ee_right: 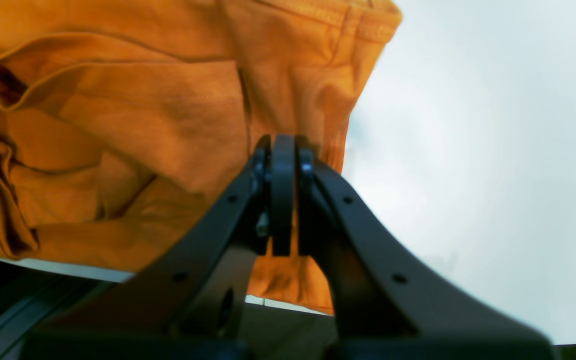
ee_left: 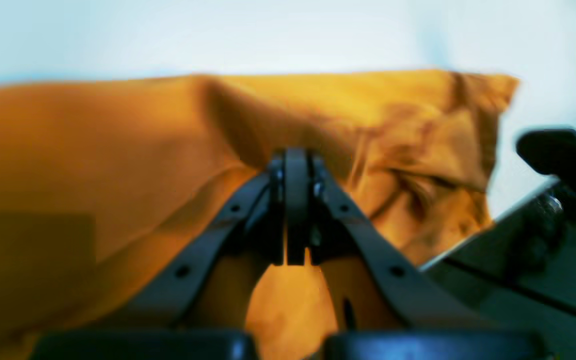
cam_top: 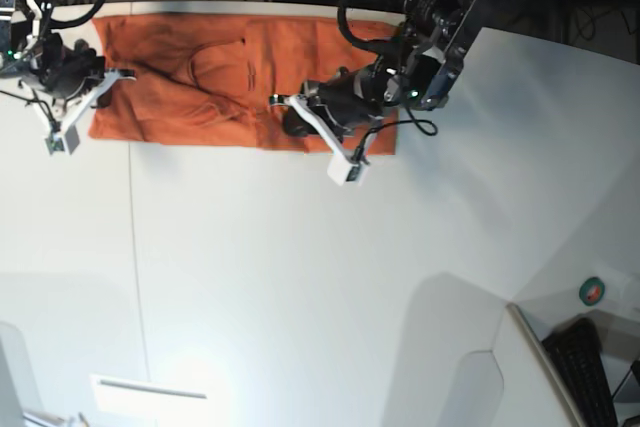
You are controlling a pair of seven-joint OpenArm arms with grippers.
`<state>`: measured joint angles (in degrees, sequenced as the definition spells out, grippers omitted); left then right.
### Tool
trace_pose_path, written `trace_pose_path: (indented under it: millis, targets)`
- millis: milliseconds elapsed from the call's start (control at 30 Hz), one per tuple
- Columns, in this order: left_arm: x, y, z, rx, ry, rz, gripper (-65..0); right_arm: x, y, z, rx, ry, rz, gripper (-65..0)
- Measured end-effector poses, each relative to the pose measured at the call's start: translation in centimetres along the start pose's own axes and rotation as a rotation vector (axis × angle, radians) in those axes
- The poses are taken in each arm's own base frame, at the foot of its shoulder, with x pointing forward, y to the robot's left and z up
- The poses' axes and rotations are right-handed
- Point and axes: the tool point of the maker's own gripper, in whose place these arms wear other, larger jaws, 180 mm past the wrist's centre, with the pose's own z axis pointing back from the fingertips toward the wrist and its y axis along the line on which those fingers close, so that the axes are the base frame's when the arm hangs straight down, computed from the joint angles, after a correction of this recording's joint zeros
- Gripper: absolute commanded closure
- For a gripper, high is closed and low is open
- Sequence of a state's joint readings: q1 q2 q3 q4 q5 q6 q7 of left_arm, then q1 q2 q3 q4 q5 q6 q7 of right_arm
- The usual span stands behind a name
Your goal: Layout the t-shirt on the table in an organized manner, then fold the t-shirt properly
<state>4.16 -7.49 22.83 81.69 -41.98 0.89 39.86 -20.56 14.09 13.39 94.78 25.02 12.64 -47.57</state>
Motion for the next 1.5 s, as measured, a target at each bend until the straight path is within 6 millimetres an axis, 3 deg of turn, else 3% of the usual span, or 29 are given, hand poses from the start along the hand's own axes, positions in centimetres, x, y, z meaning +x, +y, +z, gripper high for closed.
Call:
trace_pose_path:
  millis: [167, 300, 367, 433, 533, 633, 733, 767, 867, 900, 933, 1000, 1133, 1367, 1500]
  targets:
    - [-0.1, -0.7, -1.2, -0.005, 0.016, 0.021, 0.0, 0.0, -0.1, 0.0, -0.002, -0.001, -0.002, 0.0]
    - [1.6, -1.4, -0.3, -0.023, -0.033, -0.006, 0.0, 0.0, -0.2, 0.0, -0.004, 0.001, -0.001, 0.0]
    - [2.6, -0.9, 1.0, -0.026, -0.065, -0.020, 0.0, -0.1, -0.1, 0.0, -0.003, 0.001, 0.000, 0.0]
    - [3.9, 1.4, 3.6, 0.019, -0.131, -0.008, 0.0, -0.1, -0.2, 0.0, -0.003, 0.003, 0.004, 0.0]
    - [4.1, 8.1, 8.6, 0.181, -0.215, 0.069, 0.0, 0.0, -0.2, 0.0, -0.006, -0.003, -0.003, 0.0]
    - [2.3, 14.2, 13.0, 0.340, -0.233, 0.133, 0.0, 1.0, -0.2, 0.3, -0.006, -0.083, -0.001, 0.0]
    - [0.3, 18.0, 15.7, 0.430, -0.226, 0.197, 0.0, 1.8, 0.7, 1.0, 0.016, -0.169, -0.013, 0.0]
    - [-0.6, 19.2, 16.4, 0.459, -0.214, 0.216, 0.0, 1.6, 1.4, 0.9, 0.045, -0.165, -0.048, -4.1]
    - [-1.9, 21.7, 18.4, 0.504, -0.207, 0.231, 0.0, 1.4, 3.6, 0.6, 0.152, -0.128, -0.142, -36.9]
    - [-1.7, 21.9, 19.0, 0.497, -0.220, 0.222, 0.0, 1.9, 3.7, 0.5, 0.185, -0.144, -0.159, -45.6]
    - [-1.5, 22.2, 19.5, 0.498, -0.235, 0.217, 0.0, 2.0, 4.0, 0.4, 0.232, -0.151, -0.170, -50.1]
    - [-1.2, 22.4, 19.8, 0.498, -0.247, 0.207, 0.0, 1.5, 4.1, 0.4, 0.322, -0.152, -0.172, -50.6]
    - [-2.3, 22.1, 18.3, 0.542, -0.192, 0.121, 0.0, -1.1, 1.9, -0.8, 0.296, -0.093, -0.204, -50.6]
    - [-3.1, 18.7, 14.1, 0.501, -0.196, -0.039, 0.0, -0.4, -1.7, 0.0, 0.211, -0.140, -0.230, -50.6]
    - [-4.8, 18.6, 13.1, 0.461, -0.156, -0.026, 0.0, -0.7, -2.7, -0.4, 0.183, -0.110, -0.211, -50.6]
